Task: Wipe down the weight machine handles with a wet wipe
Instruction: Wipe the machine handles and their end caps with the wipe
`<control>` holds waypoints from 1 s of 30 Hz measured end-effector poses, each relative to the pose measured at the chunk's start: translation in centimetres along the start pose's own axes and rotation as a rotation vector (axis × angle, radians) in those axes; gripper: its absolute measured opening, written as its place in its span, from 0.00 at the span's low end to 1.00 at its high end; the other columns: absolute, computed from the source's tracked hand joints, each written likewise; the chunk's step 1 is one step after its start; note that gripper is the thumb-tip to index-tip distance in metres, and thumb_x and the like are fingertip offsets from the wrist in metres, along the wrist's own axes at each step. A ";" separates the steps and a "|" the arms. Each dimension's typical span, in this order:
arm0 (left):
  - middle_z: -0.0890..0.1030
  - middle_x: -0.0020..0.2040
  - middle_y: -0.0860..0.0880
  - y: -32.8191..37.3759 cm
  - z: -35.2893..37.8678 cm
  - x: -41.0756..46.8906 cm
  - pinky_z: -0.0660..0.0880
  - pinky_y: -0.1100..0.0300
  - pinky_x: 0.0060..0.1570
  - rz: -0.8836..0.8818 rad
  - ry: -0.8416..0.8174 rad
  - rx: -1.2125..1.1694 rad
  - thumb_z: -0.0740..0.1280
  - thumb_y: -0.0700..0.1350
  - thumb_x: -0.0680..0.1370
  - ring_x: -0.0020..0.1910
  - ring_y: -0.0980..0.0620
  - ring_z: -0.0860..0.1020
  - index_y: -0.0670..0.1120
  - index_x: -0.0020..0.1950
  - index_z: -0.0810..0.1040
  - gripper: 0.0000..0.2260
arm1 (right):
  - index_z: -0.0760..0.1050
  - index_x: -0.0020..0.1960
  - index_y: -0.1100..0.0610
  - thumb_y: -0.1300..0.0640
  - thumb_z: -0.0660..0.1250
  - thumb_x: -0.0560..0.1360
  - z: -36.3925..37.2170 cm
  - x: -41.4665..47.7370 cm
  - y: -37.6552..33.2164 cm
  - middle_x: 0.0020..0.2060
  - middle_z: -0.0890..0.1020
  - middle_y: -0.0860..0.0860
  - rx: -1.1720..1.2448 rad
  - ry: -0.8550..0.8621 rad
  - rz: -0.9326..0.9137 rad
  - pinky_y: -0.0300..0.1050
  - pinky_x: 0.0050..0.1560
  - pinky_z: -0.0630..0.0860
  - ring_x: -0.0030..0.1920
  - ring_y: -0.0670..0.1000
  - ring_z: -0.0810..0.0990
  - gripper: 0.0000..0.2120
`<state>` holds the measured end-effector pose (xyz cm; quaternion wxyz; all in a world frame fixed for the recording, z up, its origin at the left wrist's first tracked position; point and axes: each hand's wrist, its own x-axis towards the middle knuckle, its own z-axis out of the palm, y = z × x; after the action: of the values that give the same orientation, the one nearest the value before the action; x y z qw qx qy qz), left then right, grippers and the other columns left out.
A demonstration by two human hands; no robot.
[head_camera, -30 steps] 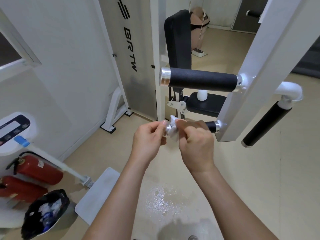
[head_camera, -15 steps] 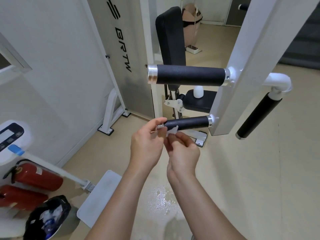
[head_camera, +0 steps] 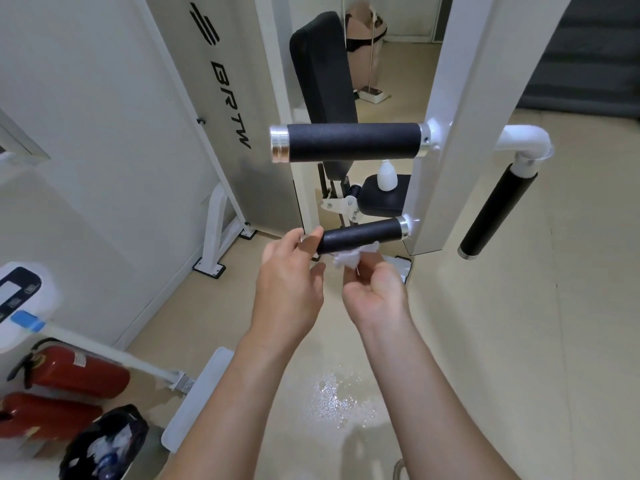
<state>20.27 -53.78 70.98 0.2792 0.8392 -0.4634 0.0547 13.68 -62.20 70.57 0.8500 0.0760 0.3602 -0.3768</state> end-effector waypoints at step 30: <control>0.77 0.62 0.42 3.6 0.3 -0.1 0.74 0.51 0.51 0.199 -0.046 0.415 0.64 0.34 0.71 0.54 0.38 0.71 0.38 0.66 0.73 0.22 | 0.72 0.37 0.61 0.70 0.56 0.78 -0.6 0.3 -4.6 0.26 0.76 0.52 0.157 -0.065 -0.064 0.35 0.38 0.69 0.33 0.48 0.72 0.14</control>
<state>17.27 -55.38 72.18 0.0832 0.8300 -0.5287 0.1570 10.28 -65.39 70.57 0.8401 0.1185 0.3040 -0.4333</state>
